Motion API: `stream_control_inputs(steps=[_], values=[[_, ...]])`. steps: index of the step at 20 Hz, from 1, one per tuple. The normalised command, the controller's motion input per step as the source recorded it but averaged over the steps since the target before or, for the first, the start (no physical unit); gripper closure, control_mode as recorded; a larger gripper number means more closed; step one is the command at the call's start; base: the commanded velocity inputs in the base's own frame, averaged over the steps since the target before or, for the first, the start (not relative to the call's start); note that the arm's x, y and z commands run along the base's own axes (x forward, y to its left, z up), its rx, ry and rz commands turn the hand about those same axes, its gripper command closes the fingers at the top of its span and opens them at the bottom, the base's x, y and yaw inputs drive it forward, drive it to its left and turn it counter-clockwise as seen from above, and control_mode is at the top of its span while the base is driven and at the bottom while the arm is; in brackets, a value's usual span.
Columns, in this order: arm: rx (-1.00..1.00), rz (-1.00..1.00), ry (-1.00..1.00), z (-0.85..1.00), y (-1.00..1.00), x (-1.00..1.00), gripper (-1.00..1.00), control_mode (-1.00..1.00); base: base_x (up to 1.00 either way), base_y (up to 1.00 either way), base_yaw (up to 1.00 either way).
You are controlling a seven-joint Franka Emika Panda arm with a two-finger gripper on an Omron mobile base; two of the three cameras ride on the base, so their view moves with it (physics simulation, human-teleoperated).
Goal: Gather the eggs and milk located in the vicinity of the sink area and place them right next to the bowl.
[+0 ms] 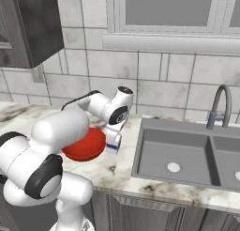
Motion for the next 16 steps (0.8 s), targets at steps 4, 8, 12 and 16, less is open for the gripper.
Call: stream_control_inputs(steps=[4,8,12,16], values=[[0.00,-0.07,-0.02,-0.15,0.00,0.00,1.00,-1.00,0.00,0.00,0.00],[0.00,-0.05,-0.05,-0.14,0.00,0.06,1.00,-1.00,0.00,0.00,0.00],[0.00,0.00,-0.07,-0.06,0.01,0.09,1.00,-1.00,0.00,0.00,0.00],[0.00,0.00,0.00,-0.08,0.09,0.06,1.00,-1.00,0.00,0.00,0.00]])
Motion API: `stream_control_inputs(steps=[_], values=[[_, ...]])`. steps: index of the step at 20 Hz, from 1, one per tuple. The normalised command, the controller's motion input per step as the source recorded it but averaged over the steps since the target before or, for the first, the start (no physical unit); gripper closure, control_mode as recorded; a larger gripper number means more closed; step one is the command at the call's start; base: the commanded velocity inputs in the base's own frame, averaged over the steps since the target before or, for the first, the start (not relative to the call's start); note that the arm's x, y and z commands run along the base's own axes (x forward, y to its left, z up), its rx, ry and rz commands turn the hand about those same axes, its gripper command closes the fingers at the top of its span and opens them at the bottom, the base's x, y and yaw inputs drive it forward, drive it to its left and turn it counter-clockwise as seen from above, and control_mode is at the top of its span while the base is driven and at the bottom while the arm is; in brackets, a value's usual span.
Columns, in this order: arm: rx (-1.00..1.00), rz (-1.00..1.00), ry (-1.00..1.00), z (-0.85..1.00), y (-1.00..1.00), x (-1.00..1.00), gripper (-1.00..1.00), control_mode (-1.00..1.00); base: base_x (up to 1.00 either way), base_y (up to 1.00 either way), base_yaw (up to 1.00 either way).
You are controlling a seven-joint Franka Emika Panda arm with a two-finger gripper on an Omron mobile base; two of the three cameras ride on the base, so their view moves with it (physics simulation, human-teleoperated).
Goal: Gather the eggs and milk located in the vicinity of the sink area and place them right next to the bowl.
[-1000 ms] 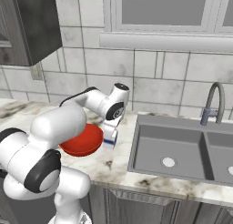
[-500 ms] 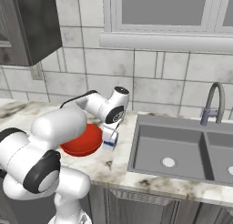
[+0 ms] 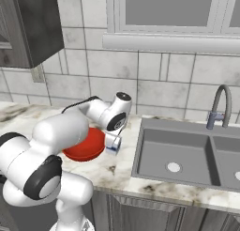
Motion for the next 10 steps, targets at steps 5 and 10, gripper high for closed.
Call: stream_control_inputs(steps=[5,10], values=[[0.00,0.00,0.00,-0.21,0.09,0.16,1.00,-1.00,0.00,0.00,0.00],[0.00,0.00,0.00,-0.08,0.01,0.07,1.00,-1.00,0.00,0.00,0.00]])
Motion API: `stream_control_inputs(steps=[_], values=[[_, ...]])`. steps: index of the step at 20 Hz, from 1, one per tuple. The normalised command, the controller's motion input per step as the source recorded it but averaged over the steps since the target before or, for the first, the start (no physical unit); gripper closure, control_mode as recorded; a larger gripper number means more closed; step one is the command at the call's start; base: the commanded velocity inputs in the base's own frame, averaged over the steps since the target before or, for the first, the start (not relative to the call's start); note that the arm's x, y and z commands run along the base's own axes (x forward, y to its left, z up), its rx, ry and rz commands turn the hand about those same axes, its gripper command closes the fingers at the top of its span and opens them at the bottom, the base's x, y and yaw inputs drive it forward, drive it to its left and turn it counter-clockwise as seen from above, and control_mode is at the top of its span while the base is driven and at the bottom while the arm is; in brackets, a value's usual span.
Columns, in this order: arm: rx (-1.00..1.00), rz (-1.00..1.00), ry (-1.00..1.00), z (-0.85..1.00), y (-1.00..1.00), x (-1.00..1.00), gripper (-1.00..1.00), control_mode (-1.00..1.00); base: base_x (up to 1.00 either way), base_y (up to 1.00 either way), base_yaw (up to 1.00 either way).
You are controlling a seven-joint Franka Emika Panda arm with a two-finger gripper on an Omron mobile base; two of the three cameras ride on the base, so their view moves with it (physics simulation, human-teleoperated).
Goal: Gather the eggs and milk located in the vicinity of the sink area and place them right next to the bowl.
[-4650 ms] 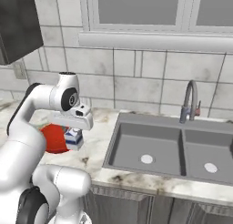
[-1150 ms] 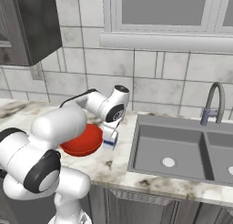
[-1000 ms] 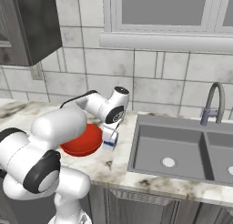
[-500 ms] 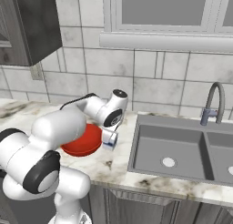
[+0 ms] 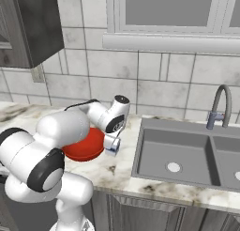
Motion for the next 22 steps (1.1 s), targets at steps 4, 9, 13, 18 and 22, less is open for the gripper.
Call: stream_control_inputs(steps=[4,9,13,18,22], values=[[0.00,0.00,0.00,-0.03,0.00,0.00,1.00,-1.00,0.00,0.00,0.00],[0.00,0.00,0.00,-0.08,0.00,0.00,1.00,-1.00,0.00,0.00,0.00],[0.01,0.00,0.00,-0.10,0.00,0.00,-1.00,-1.00,0.00,0.00,0.00],[0.00,0.00,0.00,-0.02,0.00,0.00,-1.00,-1.00,0.00,0.00,0.00],[0.00,0.00,0.00,0.00,0.00,-0.06,-1.00,-1.00,0.00,0.00,0.00]])
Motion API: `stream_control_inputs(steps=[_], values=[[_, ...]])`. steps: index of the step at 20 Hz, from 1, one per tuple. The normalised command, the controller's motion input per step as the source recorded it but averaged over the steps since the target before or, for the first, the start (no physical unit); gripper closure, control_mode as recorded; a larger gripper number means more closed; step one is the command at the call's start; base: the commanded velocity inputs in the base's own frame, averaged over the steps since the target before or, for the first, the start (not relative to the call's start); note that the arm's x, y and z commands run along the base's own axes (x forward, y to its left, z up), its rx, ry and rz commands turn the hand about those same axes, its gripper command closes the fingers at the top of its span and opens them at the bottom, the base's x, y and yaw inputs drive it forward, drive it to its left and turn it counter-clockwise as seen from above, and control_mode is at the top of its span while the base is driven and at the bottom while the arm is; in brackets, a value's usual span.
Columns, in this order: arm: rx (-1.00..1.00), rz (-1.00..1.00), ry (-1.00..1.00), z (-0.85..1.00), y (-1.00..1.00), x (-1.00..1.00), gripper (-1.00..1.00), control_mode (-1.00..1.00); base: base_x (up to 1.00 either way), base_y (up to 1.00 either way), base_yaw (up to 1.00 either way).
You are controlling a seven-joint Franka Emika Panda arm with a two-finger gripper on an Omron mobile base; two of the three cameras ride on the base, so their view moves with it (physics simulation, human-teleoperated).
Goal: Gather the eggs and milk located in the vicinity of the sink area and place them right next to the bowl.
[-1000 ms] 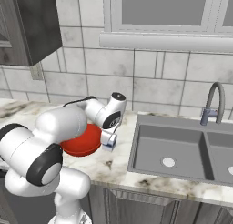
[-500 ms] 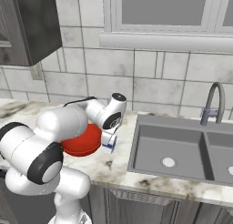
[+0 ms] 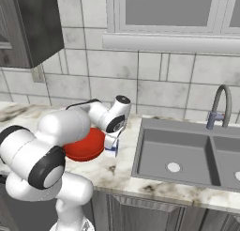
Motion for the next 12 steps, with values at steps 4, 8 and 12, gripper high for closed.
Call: stream_control_inputs(steps=[4,8,12], values=[[0.00,0.00,-0.05,0.04,0.00,-0.30,-1.00,-1.00,0.00,0.00,0.00],[0.00,0.00,-0.12,0.21,0.00,-0.44,-1.00,-1.00,0.00,0.00,0.00],[0.00,0.00,-0.13,0.30,0.00,-0.41,-1.00,-1.00,0.00,0.00,0.00]])
